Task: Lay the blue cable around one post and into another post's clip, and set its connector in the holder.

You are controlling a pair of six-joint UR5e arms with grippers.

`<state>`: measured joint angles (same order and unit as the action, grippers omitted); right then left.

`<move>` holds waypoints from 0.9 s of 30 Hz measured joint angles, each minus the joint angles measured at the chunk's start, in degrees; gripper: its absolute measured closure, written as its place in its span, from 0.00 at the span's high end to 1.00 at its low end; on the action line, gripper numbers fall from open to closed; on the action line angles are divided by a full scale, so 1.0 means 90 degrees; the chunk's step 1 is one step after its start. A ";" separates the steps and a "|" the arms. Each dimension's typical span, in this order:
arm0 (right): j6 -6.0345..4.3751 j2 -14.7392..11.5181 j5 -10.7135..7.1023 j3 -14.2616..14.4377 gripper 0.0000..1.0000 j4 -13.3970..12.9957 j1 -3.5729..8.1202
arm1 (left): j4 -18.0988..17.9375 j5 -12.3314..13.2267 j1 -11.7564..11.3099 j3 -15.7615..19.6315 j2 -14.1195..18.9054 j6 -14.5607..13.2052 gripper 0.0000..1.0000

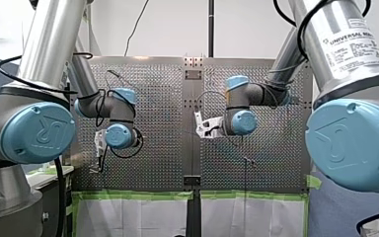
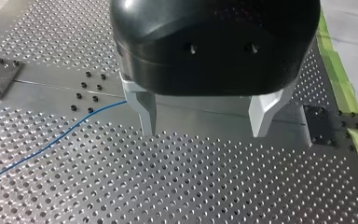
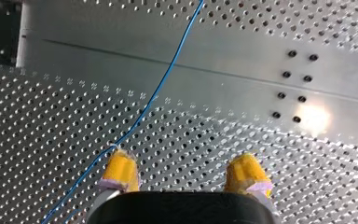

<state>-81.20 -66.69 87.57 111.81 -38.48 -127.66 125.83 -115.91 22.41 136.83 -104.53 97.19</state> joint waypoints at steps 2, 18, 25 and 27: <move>0.0013 0.0000 0.0084 -0.0008 1.00 0.0012 -0.0086 | 0.0007 -0.0104 0.0019 0.0000 0.0000 -0.0014 1.00; -0.0028 0.0009 0.1009 -0.0003 1.00 0.0024 -0.0450 | 0.0105 -0.0310 0.0059 -0.0008 0.0002 -0.0020 1.00; -0.0054 0.0013 0.1272 0.0002 1.00 0.0011 -0.0454 | 0.0081 -0.0378 0.0037 -0.0028 0.0006 -0.0012 1.00; -0.0068 0.0017 0.1266 0.0001 1.00 0.0005 -0.0457 | 0.0070 -0.0390 0.0036 -0.0038 0.0008 -0.0010 1.00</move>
<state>-81.81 -66.53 98.96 111.82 -38.44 -131.77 126.46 -119.41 22.73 136.49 -104.46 97.10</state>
